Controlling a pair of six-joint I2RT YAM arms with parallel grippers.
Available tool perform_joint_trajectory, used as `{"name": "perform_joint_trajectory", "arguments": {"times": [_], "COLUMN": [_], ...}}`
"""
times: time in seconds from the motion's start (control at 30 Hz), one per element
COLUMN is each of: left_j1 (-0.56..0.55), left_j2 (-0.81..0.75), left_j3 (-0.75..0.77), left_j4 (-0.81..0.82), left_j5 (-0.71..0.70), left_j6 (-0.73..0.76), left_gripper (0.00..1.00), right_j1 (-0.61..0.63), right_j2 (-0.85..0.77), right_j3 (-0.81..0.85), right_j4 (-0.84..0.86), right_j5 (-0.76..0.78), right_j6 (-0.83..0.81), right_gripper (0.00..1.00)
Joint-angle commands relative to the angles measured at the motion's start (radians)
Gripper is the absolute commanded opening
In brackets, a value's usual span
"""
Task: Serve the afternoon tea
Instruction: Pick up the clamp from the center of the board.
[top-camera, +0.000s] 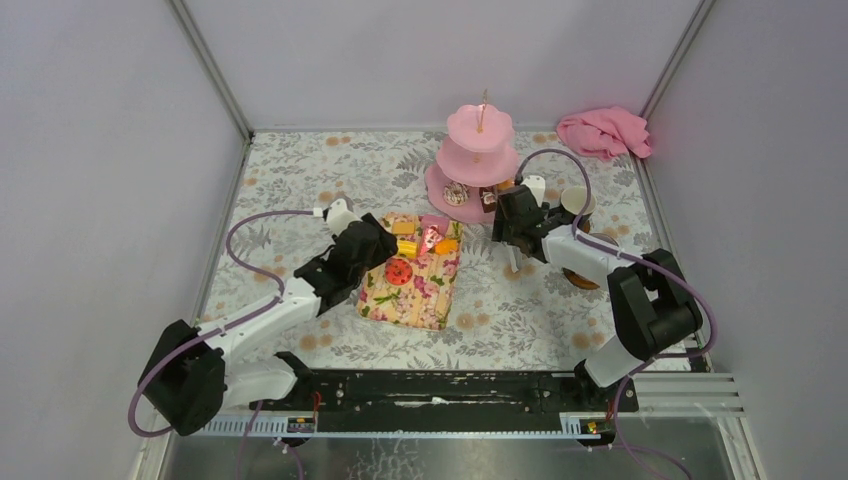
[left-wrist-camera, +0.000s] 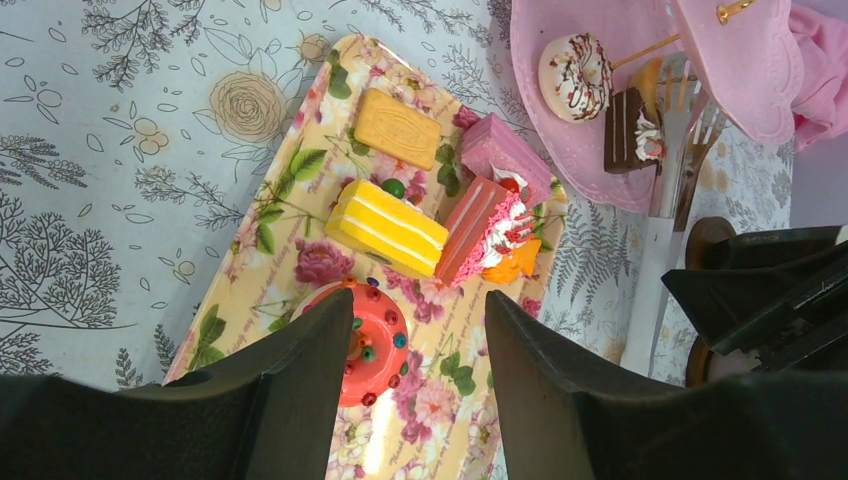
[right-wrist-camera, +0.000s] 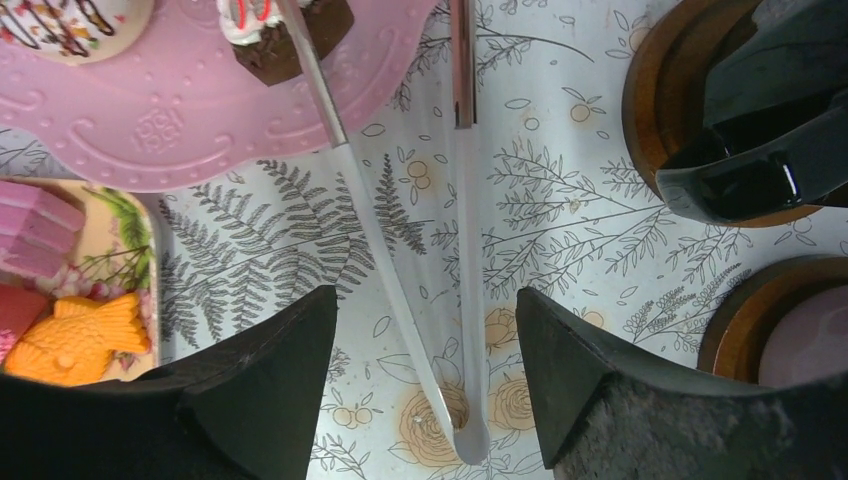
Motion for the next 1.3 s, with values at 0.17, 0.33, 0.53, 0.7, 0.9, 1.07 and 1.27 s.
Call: {"name": "perform_joint_trajectory", "arguments": {"times": [0.17, 0.33, 0.53, 0.7, 0.9, 1.07, 1.27], "left_j1": [0.002, 0.001, 0.002, 0.003, 0.002, 0.002, 0.002], "left_j2": [0.029, 0.039, 0.051, 0.060, 0.062, 0.065, 0.065], "left_j3": [0.007, 0.007, 0.010, 0.013, 0.015, 0.016, 0.016], "left_j4": [0.060, 0.065, 0.068, 0.073, 0.072, 0.073, 0.072], "left_j5": [-0.005, -0.007, -0.008, -0.006, -0.009, -0.006, -0.002], "left_j6": [0.023, 0.027, 0.032, 0.033, 0.035, 0.032, 0.030], "left_gripper": [0.59, 0.59, 0.59, 0.59, 0.59, 0.59, 0.59], "right_j1": [-0.037, -0.053, -0.071, -0.077, -0.083, -0.094, -0.097], "right_j2": [0.057, 0.074, 0.114, 0.124, 0.133, 0.131, 0.128], "right_j3": [-0.021, -0.022, -0.029, -0.035, -0.038, -0.046, -0.053], "right_j4": [0.078, 0.105, 0.139, 0.160, 0.184, 0.202, 0.220], "right_j5": [-0.051, -0.077, -0.118, -0.135, -0.134, -0.136, -0.126], "right_j6": [0.024, 0.027, 0.026, 0.029, 0.030, 0.032, 0.032], "right_gripper": [0.73, 0.72, 0.71, 0.69, 0.66, 0.60, 0.51]}}
